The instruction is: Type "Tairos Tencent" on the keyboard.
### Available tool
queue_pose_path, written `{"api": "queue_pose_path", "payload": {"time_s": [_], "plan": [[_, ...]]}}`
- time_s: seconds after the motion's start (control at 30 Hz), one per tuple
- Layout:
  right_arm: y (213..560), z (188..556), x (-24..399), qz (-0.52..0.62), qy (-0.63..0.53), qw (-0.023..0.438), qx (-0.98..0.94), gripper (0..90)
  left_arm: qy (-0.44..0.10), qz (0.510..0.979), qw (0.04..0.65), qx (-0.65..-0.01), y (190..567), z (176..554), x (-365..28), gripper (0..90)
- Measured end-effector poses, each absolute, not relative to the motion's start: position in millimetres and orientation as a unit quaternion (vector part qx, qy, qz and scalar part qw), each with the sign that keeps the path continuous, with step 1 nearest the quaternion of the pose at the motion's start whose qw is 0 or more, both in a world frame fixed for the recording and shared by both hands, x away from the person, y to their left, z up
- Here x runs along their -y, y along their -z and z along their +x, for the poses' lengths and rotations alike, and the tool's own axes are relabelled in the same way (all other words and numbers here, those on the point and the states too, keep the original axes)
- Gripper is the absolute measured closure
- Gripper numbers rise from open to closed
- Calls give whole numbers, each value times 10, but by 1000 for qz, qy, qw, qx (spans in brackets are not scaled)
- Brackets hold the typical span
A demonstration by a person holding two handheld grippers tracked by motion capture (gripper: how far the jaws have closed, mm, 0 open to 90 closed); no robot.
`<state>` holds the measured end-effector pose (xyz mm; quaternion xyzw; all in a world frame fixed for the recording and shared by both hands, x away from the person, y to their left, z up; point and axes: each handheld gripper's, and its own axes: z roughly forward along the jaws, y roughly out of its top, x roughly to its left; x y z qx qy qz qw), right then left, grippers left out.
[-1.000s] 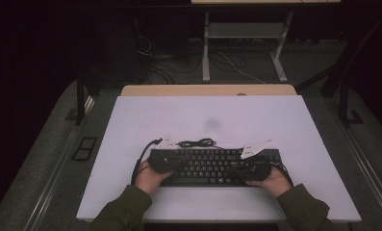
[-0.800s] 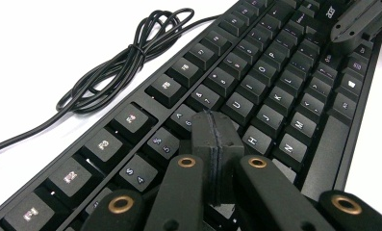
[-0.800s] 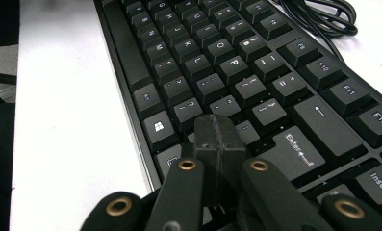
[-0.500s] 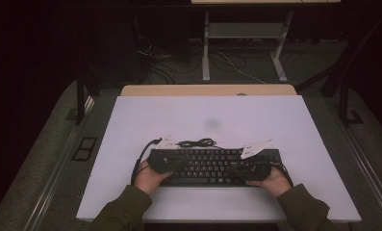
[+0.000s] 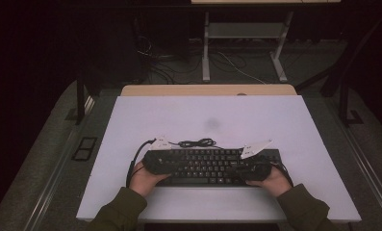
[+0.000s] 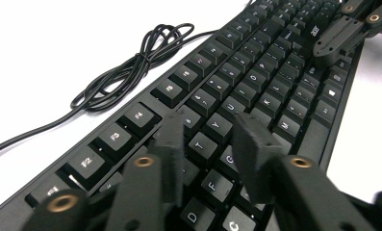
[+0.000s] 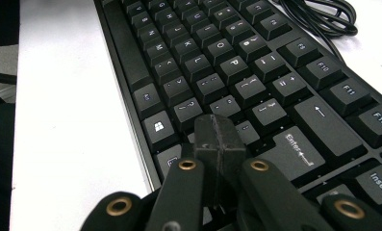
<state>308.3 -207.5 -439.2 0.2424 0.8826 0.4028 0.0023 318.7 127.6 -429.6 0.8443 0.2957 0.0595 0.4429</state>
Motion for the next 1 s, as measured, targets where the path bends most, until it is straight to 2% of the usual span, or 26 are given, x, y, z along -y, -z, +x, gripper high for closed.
{"api": "queue_pose_path", "payload": {"time_s": [0.23, 0.3, 0.6, 0.77, 1.0], "plan": [[4392, 3085, 2075, 242, -403, 1, -883, 894, -65, 841, 446, -301, 4311, 3155, -1331, 258], [4392, 3086, 2075, 242, -403, 1, -882, 894, -68, 837, 448, -306, 4308, 3142, -1341, 211], [4377, 3093, 2084, 243, -407, 0, -881, 893, -68, 833, 453, -309, 4301, 3124, -1389, 212], [4332, 3109, 2104, 245, -421, 0, -873, 860, -68, 832, 455, -311, 4298, 3124, -1430, 224], [4296, 3172, 2082, 256, -441, 0, -860, 699, -70, 829, 456, -316, 4299, 3132, -1468, 260]]}}
